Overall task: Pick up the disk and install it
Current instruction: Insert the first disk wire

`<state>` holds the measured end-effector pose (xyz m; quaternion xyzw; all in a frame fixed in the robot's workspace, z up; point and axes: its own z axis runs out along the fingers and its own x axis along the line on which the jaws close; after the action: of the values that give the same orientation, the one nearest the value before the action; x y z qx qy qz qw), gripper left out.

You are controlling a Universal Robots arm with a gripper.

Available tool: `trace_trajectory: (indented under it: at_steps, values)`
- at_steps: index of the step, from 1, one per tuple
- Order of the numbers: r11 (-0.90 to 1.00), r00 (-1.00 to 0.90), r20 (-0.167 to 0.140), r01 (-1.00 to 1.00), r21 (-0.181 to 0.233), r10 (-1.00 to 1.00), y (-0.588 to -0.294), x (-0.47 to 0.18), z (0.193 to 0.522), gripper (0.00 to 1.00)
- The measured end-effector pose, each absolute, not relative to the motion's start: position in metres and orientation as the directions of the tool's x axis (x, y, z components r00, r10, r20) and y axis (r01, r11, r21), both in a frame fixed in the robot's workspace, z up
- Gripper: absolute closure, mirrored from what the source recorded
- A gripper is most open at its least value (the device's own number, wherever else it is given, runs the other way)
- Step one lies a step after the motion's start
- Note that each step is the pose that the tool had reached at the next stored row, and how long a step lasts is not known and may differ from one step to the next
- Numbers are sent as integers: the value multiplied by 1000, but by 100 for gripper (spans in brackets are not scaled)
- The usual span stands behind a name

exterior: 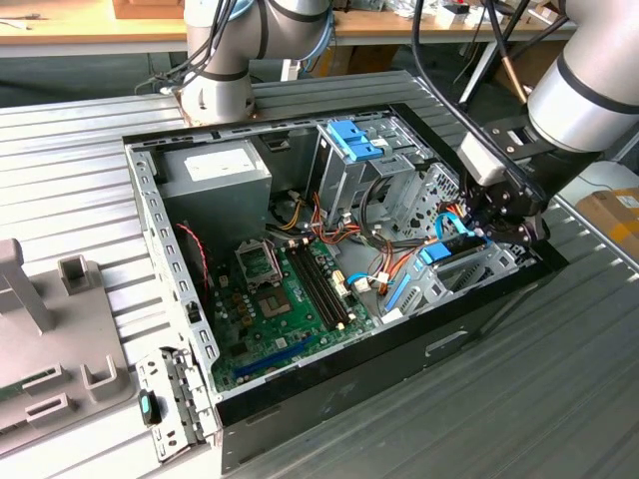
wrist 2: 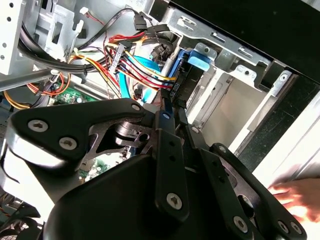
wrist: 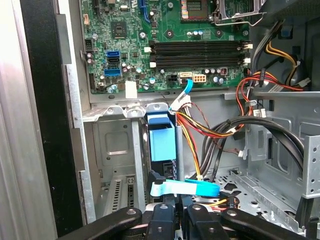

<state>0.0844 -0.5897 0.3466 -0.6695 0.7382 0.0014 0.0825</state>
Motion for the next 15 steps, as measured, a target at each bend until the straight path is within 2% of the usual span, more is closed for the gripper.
trace_trajectory:
  at_steps: [15]
  values:
    - [104, -90, -125, -989, -108, -988, -589, 85, 346, 84]
